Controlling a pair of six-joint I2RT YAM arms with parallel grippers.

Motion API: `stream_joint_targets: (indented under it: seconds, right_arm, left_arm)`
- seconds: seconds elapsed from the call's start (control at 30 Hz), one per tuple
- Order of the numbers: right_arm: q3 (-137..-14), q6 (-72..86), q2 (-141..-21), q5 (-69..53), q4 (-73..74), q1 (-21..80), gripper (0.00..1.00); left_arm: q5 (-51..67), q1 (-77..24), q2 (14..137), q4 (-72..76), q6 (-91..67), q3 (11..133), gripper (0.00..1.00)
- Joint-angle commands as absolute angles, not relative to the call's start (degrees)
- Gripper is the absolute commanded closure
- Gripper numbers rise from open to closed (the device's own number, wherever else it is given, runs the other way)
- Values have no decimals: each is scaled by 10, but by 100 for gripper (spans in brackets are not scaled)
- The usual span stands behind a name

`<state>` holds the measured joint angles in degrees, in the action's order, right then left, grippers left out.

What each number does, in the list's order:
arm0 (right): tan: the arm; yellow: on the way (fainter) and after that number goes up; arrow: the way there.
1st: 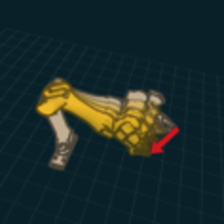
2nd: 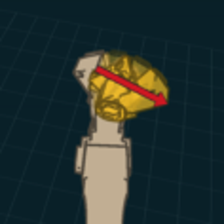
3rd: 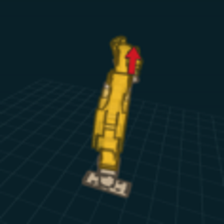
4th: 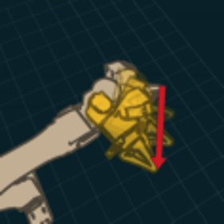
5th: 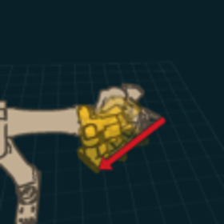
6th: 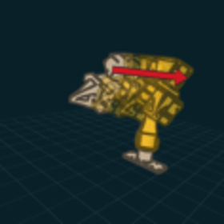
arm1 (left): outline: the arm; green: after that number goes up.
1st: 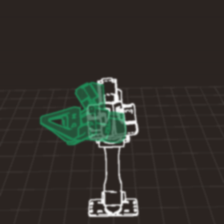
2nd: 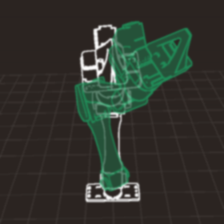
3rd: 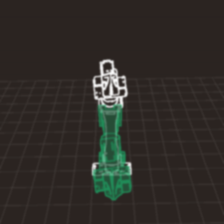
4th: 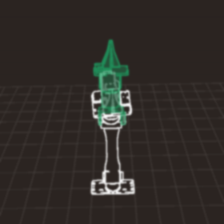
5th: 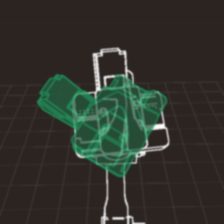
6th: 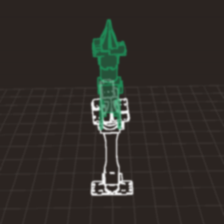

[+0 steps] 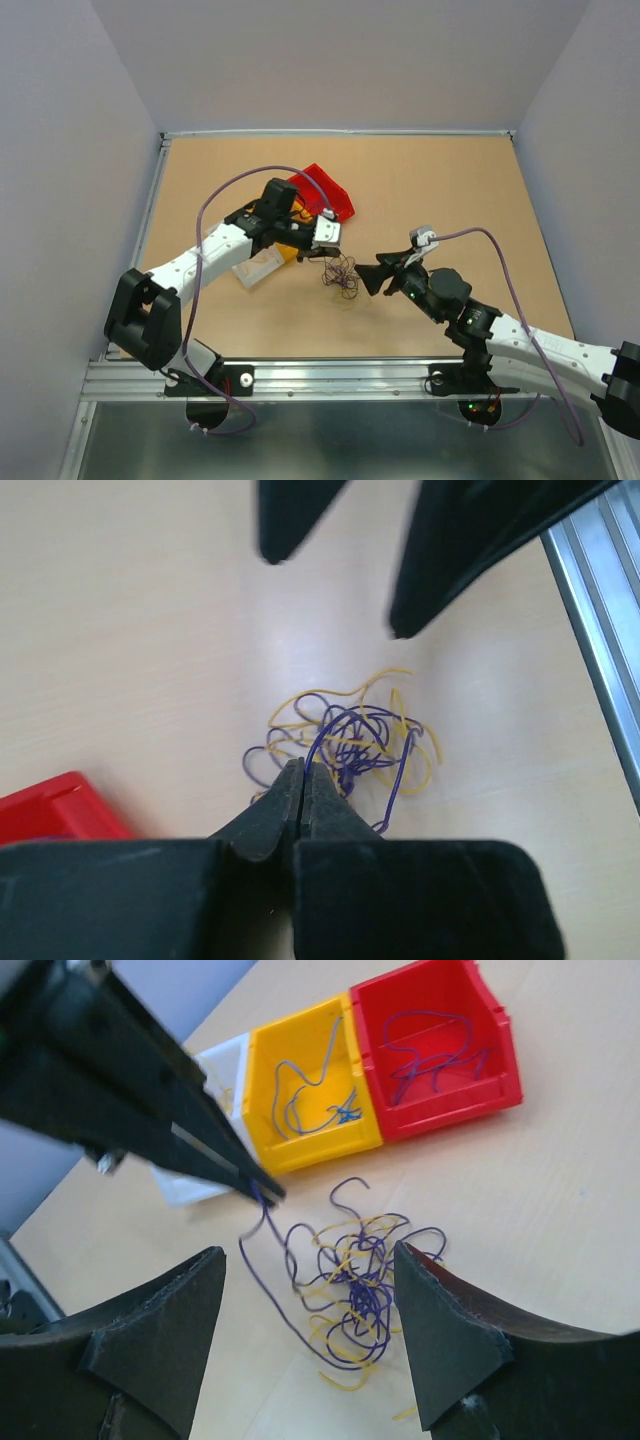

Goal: Untangle the cables

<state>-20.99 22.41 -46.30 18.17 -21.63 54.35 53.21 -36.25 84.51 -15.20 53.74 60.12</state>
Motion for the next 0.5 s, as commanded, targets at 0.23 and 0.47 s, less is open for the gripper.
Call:
stream_joint_targets:
  seconds: [0.23, 0.47]
  right_arm:
    - [-198, 181, -531, 18, -354, 542, 26]
    - [-247, 166, -677, 4, -392, 541, 28]
  left_arm:
    - [675, -313, 784, -162, 513, 621, 100]
    - [699, -327, 751, -166, 478, 656, 100]
